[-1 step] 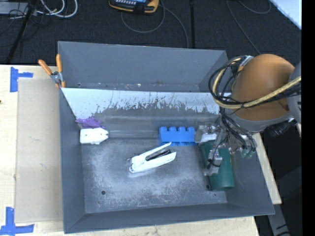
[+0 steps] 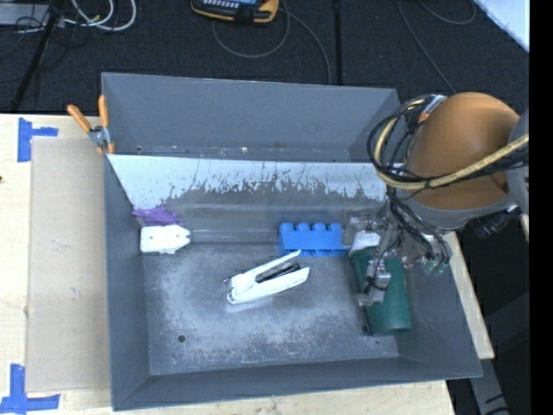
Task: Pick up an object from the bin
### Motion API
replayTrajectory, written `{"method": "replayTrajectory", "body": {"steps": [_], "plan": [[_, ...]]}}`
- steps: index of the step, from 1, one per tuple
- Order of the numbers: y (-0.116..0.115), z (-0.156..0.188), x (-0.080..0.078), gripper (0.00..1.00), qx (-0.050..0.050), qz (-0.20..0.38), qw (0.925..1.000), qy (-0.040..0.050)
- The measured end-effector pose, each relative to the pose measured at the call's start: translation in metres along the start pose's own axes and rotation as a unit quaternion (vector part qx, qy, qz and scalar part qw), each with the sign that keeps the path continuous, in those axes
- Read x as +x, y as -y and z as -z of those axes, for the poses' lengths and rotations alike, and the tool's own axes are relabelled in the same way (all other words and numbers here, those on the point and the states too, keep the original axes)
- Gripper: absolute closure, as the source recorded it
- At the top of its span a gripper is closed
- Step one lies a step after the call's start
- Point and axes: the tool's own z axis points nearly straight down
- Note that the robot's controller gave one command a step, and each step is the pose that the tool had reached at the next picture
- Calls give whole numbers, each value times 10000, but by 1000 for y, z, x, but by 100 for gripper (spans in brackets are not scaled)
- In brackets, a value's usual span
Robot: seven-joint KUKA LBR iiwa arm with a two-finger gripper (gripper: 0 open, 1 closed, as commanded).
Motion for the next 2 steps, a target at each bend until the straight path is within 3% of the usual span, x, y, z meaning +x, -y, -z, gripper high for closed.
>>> {"method": "replayTrajectory", "body": {"steps": [1,2], "plan": [[-34,-56,-21,0,-2,-327,9995,13],[-86,-71,-37,0,0,478,9989,-12]]}}
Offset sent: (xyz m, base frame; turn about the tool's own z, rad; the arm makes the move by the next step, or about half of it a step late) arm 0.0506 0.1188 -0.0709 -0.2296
